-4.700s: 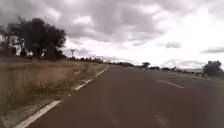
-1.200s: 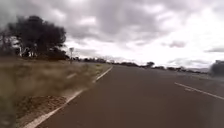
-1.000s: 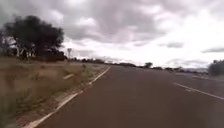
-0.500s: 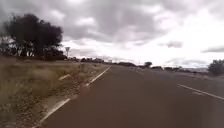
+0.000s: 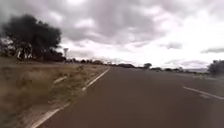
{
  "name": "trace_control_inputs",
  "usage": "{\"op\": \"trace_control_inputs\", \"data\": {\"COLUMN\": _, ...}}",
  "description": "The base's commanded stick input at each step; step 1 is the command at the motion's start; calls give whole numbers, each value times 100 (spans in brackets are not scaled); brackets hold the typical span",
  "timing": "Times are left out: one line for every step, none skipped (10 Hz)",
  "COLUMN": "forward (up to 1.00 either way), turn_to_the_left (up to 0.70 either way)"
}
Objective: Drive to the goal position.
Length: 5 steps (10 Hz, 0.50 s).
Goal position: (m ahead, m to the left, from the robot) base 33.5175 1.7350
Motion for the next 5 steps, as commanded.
{"op": "trace_control_inputs", "data": {"forward": 70, "turn_to_the_left": -27}}
{"op": "trace_control_inputs", "data": {"forward": 70, "turn_to_the_left": -11}}
{"op": "trace_control_inputs", "data": {"forward": 70, "turn_to_the_left": 0}}
{"op": "trace_control_inputs", "data": {"forward": 70, "turn_to_the_left": 0}}
{"op": "trace_control_inputs", "data": {"forward": 70, "turn_to_the_left": 0}}
